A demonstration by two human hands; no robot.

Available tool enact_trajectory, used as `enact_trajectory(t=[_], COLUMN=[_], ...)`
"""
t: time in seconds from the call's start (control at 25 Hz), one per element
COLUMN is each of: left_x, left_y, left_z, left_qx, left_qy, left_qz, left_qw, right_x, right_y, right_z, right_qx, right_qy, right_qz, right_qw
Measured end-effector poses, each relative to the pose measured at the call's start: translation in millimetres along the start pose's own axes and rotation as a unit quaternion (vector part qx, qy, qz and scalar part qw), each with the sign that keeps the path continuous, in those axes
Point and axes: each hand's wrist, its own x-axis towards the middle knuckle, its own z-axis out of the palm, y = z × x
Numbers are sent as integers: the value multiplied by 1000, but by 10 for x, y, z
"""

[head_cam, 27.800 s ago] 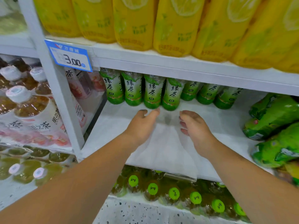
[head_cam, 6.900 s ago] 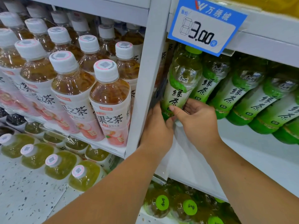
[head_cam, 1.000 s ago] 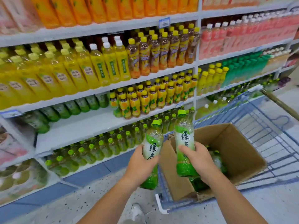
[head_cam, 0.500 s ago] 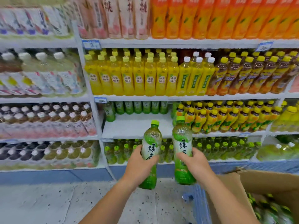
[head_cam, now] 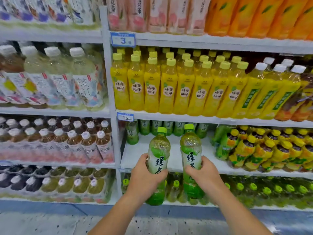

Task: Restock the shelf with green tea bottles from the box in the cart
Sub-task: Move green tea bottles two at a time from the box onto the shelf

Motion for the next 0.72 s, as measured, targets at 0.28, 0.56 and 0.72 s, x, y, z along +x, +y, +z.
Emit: enact_trajectory(t=[0.28,0.56,0.72], left_x=[1210,1955,2073], left_y=[-956,-1659,-1862], left_z=[253,304,314], left_qx=[35,6,-34], left_qy=[61,113,114], left_qz=[77,209,264], left_qw=[995,971,957], right_x=[1273,1964,2071], right_y=[497,986,1142], right_z=[704,1371,1527], right_qx=[40,75,77], right_qy=[24,52,64], right_qz=[-93,-221,-280], right_qw=[995,971,955])
